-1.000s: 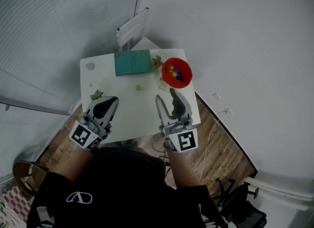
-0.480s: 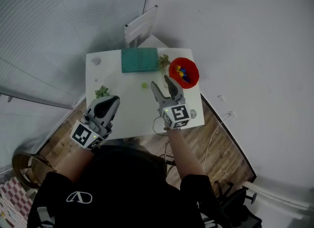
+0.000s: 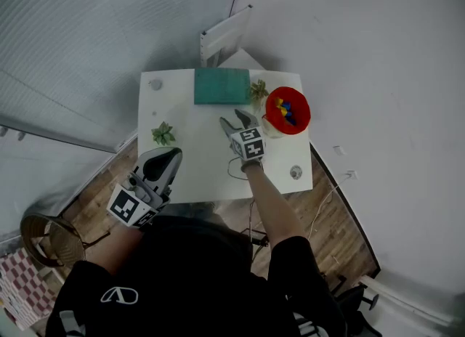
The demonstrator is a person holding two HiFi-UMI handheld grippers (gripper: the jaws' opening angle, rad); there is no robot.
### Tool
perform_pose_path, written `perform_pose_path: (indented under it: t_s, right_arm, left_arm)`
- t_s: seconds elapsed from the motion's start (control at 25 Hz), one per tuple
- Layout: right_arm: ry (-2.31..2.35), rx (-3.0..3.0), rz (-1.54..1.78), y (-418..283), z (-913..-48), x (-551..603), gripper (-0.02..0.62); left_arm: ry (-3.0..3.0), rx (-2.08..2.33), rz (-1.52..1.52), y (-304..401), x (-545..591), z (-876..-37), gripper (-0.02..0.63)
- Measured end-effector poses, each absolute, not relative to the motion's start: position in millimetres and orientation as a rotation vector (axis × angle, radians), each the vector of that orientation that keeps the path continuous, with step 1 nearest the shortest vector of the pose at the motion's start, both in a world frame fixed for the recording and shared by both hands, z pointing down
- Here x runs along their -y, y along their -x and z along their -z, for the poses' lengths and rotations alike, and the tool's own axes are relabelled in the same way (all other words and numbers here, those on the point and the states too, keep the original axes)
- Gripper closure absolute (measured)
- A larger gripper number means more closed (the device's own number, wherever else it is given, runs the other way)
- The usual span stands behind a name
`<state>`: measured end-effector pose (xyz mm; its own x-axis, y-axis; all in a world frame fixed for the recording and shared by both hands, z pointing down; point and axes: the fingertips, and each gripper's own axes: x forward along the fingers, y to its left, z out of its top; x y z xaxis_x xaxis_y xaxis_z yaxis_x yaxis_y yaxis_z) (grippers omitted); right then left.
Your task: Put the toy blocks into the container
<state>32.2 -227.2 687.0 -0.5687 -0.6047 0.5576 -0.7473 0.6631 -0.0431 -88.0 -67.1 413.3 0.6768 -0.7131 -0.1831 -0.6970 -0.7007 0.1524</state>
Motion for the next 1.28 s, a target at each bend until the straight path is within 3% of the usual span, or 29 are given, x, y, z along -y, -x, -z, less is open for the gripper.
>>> perform_pose_path:
  t_s: [0.36,0.84,0.92,1.04,1.28]
  right_arm:
    - [-0.861,2.130,-0.482,-32,-789,233,0.347]
    - [-0.735,1.963,-0.519,-34,-848,239,0.348]
    - [-0.723,1.948,-0.537,-34,-852,237,0.363]
    - [-0.710,1.920,-0.567,-38,-858,232,0.460]
    - [-0.703,1.915,-0.607,-39,-858,229,0.459]
  left_arm:
    - [-2.774,1.189,0.271,101,55,-433,0.601]
    - [-2.718,1.246,0.214,118,48,-451,0.601]
    - [-2.710,1.251,0.207,120,46,-453,0.601]
    - [-2.707,1.253,0.204,123,45,-454,0.601]
    - [-2.711,1.246,0.211,124,47,-452,0.601]
